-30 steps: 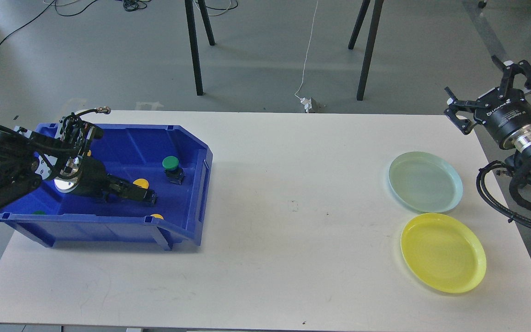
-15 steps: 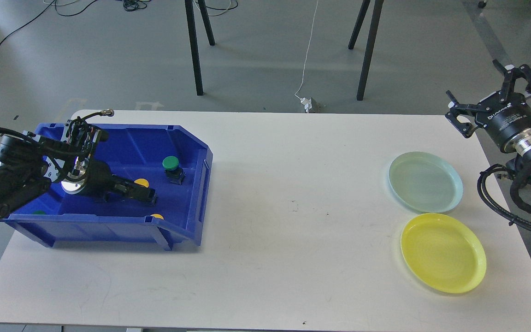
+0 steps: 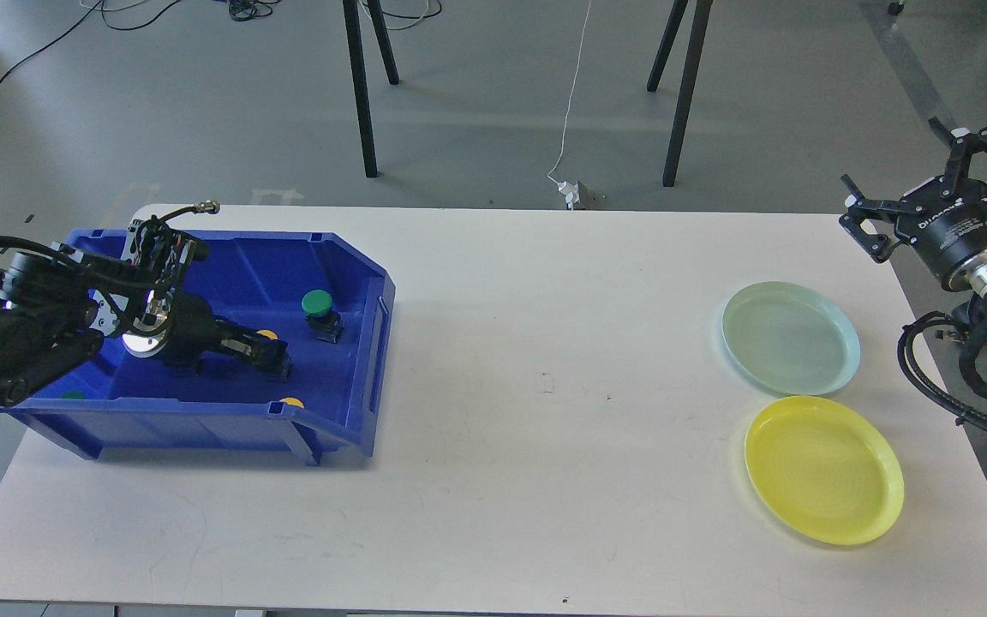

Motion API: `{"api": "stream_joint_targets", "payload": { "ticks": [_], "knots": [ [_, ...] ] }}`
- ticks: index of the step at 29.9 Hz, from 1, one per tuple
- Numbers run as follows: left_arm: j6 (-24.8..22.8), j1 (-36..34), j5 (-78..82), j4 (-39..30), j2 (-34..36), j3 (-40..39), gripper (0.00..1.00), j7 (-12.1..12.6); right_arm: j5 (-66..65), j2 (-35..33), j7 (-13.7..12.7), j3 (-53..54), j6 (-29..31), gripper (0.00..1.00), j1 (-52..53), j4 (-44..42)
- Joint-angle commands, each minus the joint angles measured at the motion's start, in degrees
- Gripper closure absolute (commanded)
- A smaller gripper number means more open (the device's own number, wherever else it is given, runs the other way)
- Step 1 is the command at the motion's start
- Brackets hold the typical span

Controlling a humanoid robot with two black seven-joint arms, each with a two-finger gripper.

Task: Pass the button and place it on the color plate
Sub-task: 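Grasp a yellow-capped button in the bin with the left gripper, then lift the button and raise both grippers toward each other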

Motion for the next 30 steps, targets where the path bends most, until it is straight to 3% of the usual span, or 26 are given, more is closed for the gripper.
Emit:
{"api": "stream_joint_targets", "payload": {
  "ticks": [1,6,10,15,17,20,23,30],
  "knots": [
    [0.7,-0.7,-0.6,-0.9,1.0,-1.1,1.00,0.0,0.0,-0.1,0.0,0.2,0.0,0.01,0.0,0.0],
    [-0.6,-1.0,-1.8,-9.0,9.4,-8.7,1.00,0.0,0.0,0.0,0.0,0.4,0.0,0.01,0.0,0.2],
    [-2.4,-0.1,-5.7,-24.9,22.1,-20.4,1.00,0.0,-0.3,0.0,0.0,0.5,0.0,0.01,0.0,0.9],
    [-2.9,1.0,-27.6,-36.8,28.5,-24.8,1.00,0.0,-4.8,-0.1,0.6,0.5,0.0,0.01,-1.9,6.1],
    [-2.2,1.1,-35.7,-38.8,27.3,-26.6,1.00,0.0,-10.3,-0.6,1.7,1.1,0.0,0.01,-2.7,10.5],
    [-0.1,1.3,-43.2,-39.0,20.1,-28.1,1.00,0.0,-22.2,-2.1,5.1,4.3,0.0,0.01,-5.3,21.1],
    [4.3,1.7,-46.9,-36.9,12.7,-28.2,1.00,0.0,-30.8,-2.1,5.9,6.0,0.0,0.01,-7.5,30.8],
    [5.7,4.6,-51.2,-32.4,1.6,-30.1,1.00,0.0,-31.6,2.7,6.0,-1.7,0.0,0.01,-2.9,33.8]
  ]
}}
